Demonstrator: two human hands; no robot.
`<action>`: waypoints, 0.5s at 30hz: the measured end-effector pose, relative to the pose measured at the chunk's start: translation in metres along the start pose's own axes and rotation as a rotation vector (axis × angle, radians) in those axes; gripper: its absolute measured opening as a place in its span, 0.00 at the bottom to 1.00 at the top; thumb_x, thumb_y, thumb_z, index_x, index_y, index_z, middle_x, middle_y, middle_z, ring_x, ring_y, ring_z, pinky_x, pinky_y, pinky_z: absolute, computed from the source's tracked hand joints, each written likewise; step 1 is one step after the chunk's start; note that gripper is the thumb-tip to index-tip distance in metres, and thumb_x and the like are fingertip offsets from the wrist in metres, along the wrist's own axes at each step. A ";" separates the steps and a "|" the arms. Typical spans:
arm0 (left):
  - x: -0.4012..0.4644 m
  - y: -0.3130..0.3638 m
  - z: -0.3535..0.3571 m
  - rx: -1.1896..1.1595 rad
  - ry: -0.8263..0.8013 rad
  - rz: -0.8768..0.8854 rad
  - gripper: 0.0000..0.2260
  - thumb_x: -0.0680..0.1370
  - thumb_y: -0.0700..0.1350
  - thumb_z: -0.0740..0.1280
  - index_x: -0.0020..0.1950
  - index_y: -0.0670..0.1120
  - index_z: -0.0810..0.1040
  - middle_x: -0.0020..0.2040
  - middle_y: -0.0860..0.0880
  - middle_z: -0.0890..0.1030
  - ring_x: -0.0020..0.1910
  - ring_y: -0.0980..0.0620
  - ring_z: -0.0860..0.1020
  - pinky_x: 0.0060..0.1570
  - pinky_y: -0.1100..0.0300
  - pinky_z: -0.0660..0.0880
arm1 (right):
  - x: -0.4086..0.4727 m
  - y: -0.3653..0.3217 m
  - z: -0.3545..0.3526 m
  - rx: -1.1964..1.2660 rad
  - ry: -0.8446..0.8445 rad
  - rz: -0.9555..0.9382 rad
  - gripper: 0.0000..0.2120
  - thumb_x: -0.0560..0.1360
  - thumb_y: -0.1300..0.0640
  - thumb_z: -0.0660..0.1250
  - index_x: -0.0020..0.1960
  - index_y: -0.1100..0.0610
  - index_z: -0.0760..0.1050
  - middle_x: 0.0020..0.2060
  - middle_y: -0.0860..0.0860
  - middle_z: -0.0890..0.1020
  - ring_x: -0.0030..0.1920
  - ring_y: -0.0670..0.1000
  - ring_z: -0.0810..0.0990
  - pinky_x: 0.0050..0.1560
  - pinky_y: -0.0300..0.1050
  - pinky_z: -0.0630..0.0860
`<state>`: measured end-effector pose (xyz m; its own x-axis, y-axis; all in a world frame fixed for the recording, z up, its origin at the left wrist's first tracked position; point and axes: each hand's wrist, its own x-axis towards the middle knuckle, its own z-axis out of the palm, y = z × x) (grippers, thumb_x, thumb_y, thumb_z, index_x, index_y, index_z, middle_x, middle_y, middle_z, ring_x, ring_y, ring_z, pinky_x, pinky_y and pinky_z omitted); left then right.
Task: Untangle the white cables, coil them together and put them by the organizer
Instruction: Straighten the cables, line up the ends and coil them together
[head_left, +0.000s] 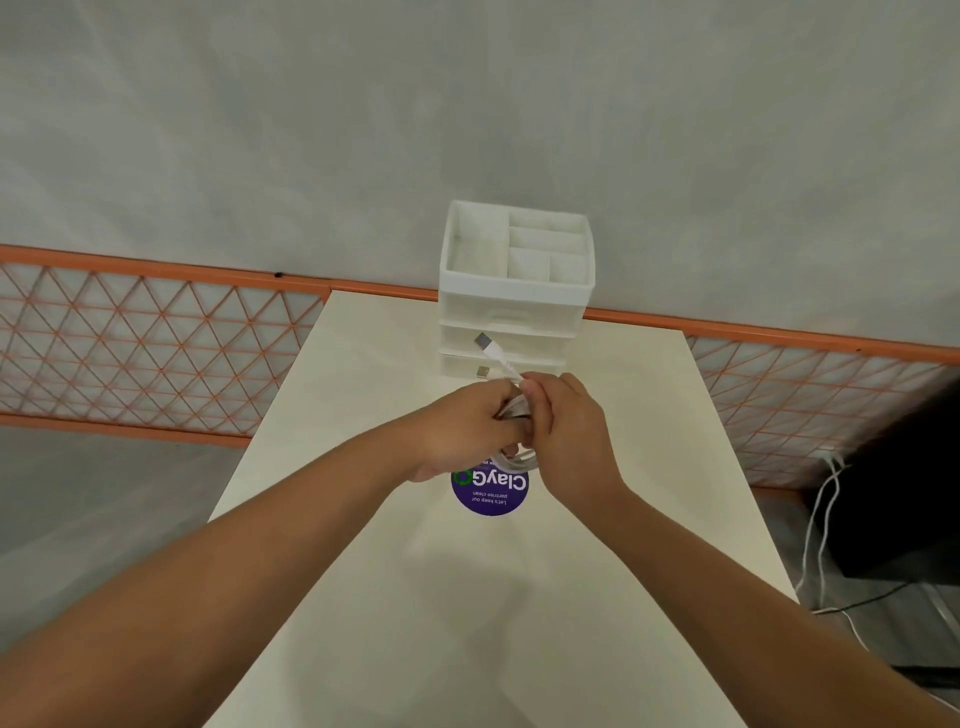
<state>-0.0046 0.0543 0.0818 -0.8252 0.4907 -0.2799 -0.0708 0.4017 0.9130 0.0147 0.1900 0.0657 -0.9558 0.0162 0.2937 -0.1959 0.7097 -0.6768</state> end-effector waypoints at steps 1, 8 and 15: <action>-0.002 -0.001 0.002 0.130 0.113 0.066 0.05 0.78 0.40 0.66 0.52 0.40 0.76 0.46 0.43 0.82 0.48 0.43 0.80 0.53 0.62 0.76 | 0.001 0.000 -0.001 0.001 0.010 -0.010 0.14 0.82 0.57 0.54 0.58 0.57 0.78 0.43 0.48 0.73 0.37 0.44 0.73 0.45 0.27 0.69; -0.012 -0.008 0.007 0.847 0.735 0.355 0.05 0.68 0.46 0.72 0.41 0.49 0.79 0.38 0.54 0.80 0.37 0.51 0.77 0.30 0.63 0.64 | 0.006 -0.006 -0.007 0.030 -0.063 0.031 0.15 0.82 0.54 0.53 0.58 0.56 0.77 0.45 0.49 0.75 0.37 0.52 0.79 0.39 0.32 0.72; -0.010 -0.013 -0.004 0.963 0.587 0.511 0.26 0.68 0.44 0.70 0.66 0.44 0.75 0.69 0.43 0.75 0.66 0.41 0.72 0.63 0.52 0.72 | 0.010 -0.004 -0.011 0.040 -0.150 0.114 0.14 0.82 0.53 0.53 0.55 0.55 0.76 0.46 0.50 0.81 0.39 0.45 0.78 0.33 0.31 0.67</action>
<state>0.0025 0.0412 0.0736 -0.7806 0.4375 0.4464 0.5692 0.7927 0.2184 0.0085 0.1951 0.0794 -0.9937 -0.0127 0.1115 -0.0903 0.6808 -0.7268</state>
